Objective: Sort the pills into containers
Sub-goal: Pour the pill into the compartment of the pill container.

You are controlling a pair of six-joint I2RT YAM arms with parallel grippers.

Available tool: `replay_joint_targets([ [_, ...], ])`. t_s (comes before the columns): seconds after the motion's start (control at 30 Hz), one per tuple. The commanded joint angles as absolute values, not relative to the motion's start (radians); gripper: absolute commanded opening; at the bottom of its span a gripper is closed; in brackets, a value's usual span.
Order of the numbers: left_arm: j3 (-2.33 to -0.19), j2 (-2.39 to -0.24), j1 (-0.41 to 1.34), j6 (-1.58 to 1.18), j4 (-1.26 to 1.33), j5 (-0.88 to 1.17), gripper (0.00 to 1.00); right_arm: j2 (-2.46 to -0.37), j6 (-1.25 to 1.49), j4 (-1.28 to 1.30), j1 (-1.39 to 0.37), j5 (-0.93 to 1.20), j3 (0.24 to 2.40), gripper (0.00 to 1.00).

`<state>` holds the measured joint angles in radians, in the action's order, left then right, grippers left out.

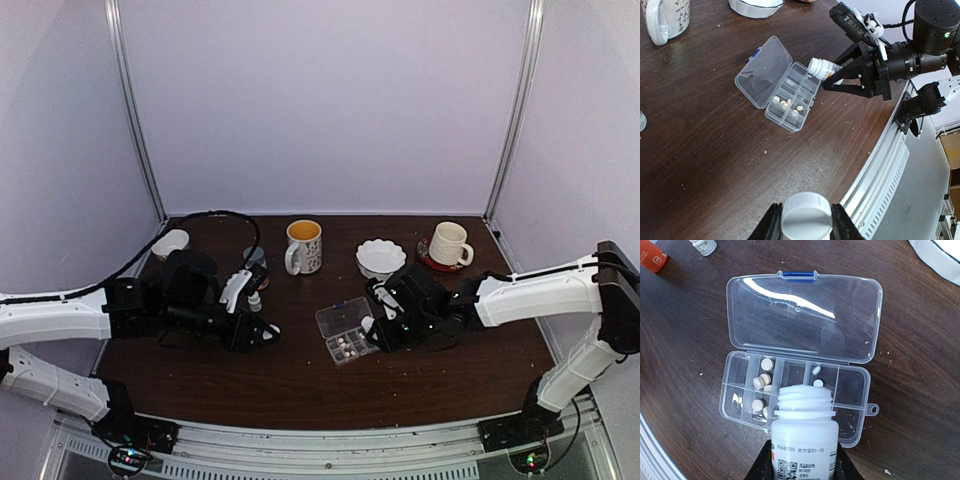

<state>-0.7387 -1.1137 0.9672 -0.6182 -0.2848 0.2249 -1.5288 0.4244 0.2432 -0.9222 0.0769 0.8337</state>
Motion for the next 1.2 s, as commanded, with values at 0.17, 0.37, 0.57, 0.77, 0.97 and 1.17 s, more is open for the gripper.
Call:
replay_joint_targets([
  [0.17,-0.729,-1.120,0.961,-0.612,-0.236,0.241,0.00,-1.574,0.426,0.234,-0.914,0.070,0.844,0.00],
  [0.37,-0.725,-1.114,0.962,-0.614,-0.237,0.238,0.00,-1.553,0.424,0.249,-0.915,0.057,0.846,0.00],
  [0.57,-0.732,-1.119,0.962,-0.615,-0.237,0.239,0.00,-1.508,0.421,0.254,-0.914,0.043,0.844,0.00],
  [0.77,-0.735,-1.127,0.962,-0.615,-0.235,0.245,0.00,-1.591,0.418,0.251,-0.914,0.059,0.847,0.00],
  [0.97,-0.730,-1.123,0.962,-0.617,-0.235,0.243,0.00,-1.633,0.421,0.226,-0.914,0.068,0.836,0.00],
  [1.17,-0.733,-1.127,0.962,-0.617,-0.236,0.244,0.00,-1.587,0.415,0.252,-0.914,0.058,0.856,0.00],
])
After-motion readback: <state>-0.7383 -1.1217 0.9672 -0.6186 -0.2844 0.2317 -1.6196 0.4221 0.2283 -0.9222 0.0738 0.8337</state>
